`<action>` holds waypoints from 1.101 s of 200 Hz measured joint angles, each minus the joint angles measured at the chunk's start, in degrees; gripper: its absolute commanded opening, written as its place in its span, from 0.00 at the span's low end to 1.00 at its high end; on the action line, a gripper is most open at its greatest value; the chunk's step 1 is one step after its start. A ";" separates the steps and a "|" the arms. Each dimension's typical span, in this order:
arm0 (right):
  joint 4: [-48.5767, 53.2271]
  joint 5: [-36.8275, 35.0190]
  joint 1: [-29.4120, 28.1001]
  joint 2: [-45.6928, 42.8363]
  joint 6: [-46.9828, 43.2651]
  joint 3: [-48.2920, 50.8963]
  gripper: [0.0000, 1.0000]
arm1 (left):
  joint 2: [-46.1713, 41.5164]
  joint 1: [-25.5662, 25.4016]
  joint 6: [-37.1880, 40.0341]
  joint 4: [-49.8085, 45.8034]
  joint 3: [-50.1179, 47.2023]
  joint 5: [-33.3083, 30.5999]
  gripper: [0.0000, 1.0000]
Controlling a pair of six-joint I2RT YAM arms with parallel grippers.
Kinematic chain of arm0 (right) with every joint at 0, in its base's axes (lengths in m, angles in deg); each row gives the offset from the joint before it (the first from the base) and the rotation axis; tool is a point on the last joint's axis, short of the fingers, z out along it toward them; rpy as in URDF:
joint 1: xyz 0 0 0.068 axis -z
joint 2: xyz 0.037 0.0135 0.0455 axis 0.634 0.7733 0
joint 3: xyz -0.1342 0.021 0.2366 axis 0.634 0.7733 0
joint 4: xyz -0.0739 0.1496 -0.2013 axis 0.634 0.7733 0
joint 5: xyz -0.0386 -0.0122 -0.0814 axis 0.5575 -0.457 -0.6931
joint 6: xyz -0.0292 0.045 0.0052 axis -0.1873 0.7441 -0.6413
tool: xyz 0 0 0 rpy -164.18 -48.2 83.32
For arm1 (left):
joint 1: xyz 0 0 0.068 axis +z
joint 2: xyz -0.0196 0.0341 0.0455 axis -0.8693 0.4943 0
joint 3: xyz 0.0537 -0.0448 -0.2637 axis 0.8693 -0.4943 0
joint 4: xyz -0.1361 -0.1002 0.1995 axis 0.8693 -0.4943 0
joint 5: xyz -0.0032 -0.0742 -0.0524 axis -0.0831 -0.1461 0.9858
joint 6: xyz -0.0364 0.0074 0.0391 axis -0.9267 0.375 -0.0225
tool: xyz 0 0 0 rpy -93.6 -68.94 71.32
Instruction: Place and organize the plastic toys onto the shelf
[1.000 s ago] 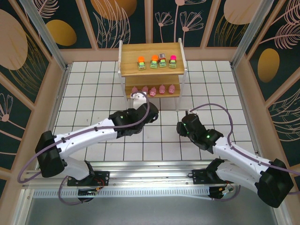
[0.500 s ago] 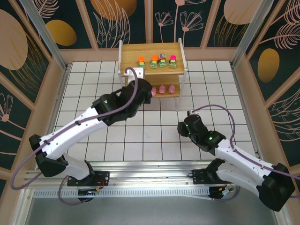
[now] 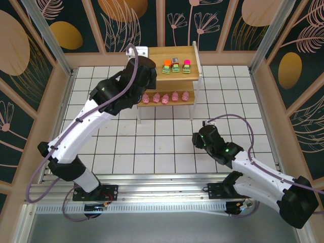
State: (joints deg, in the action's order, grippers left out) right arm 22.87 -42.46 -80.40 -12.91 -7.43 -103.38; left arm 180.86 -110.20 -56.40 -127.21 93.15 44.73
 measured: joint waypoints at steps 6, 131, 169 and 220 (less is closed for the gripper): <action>-0.11 0.02 0.13 0.00 0.00 0.13 0.39 | 0.48 0.31 0.17 -0.26 0.46 0.02 0.20; -3.80 1.36 1.18 0.04 0.04 3.72 0.38 | 3.37 10.49 1.62 0.13 -2.21 6.75 0.20; -4.46 1.53 1.36 0.07 0.04 4.22 0.38 | 4.00 11.21 1.57 2.12 -3.13 9.11 0.20; -4.63 1.75 1.62 0.07 0.20 4.55 0.38 | 5.09 11.67 1.57 3.34 -3.13 9.79 0.21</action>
State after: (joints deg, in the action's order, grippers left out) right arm 18.23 -40.72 -78.79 -12.85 -7.23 -98.84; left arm 185.95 -98.52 -54.83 -123.87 90.03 54.53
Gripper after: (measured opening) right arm 0.382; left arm 0.246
